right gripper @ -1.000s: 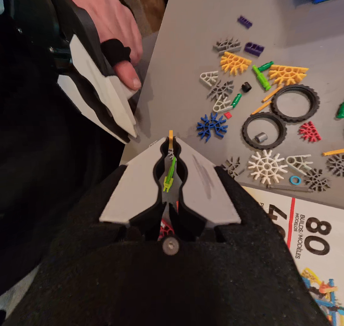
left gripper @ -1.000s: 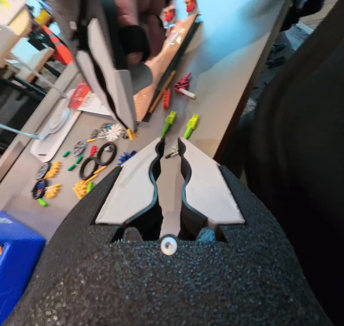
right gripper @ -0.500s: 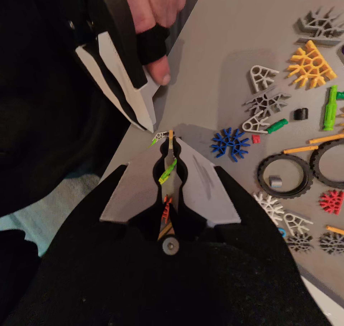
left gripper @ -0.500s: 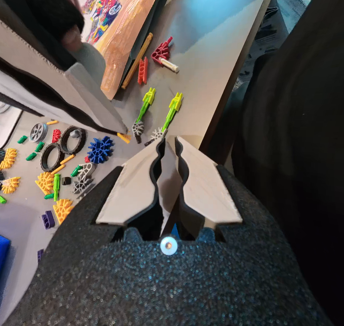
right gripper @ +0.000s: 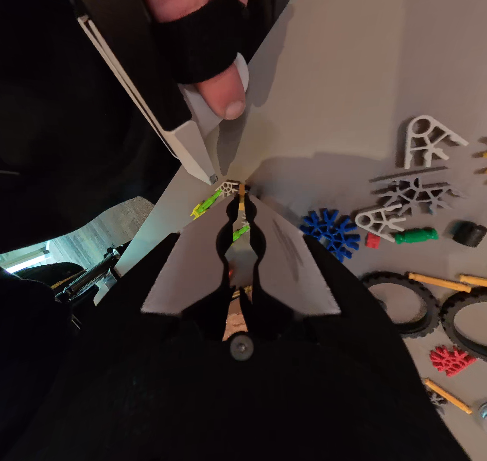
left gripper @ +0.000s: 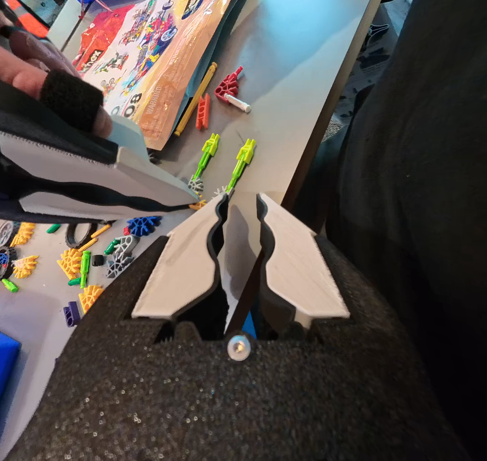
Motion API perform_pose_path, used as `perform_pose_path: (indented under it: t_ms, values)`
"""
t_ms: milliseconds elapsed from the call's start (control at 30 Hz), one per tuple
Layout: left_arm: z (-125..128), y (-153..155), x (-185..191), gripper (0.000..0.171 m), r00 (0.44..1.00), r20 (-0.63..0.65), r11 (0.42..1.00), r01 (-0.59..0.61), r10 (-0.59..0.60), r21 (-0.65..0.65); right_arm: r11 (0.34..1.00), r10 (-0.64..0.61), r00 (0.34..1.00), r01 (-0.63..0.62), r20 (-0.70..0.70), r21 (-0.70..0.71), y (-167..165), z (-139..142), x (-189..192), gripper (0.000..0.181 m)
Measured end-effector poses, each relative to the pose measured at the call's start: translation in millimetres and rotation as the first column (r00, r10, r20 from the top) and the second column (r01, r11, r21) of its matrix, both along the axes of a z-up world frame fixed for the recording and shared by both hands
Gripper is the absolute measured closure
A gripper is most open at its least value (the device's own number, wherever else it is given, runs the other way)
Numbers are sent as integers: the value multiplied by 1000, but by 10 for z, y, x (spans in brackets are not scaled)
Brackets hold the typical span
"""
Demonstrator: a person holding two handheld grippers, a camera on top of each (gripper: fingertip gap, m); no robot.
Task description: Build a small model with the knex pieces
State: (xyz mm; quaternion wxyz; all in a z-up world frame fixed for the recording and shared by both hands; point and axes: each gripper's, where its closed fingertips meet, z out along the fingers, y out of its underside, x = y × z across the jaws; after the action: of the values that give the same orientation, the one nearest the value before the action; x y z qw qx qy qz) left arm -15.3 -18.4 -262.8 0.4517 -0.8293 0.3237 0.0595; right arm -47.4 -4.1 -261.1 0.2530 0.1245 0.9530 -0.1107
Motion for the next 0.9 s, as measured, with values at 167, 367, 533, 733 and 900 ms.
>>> perform_pose_path:
  t_ms: [167, 367, 533, 733, 900]
  values:
    - [-8, 11, -22, 153, 1000, 2, 1000, -8, 8, 4, 999, 22, 999, -23, 33, 28, 17, -31, 15, 178]
    - [-8, 22, -31, 153, 1000, 8, 1000, -5, 5, 5, 998, 31, 999, -32, 25, 46, -6, -43, -28, 176]
    - [-7, 21, -61, 153, 1000, 8, 1000, -12, 12, 4, 999, 19, 1000, -19, 3, 39, -7, -29, -60, 165]
    - [-11, 10, -48, 154, 1000, 9, 1000, -11, 11, 2, 1000, -21, 996, 20, -83, -9, -39, 61, -129, 162]
    - [-15, 8, -39, 155, 1000, -2, 1000, -11, 11, 2, 999, -27, 990, 23, -136, -33, -92, 23, -85, 167]
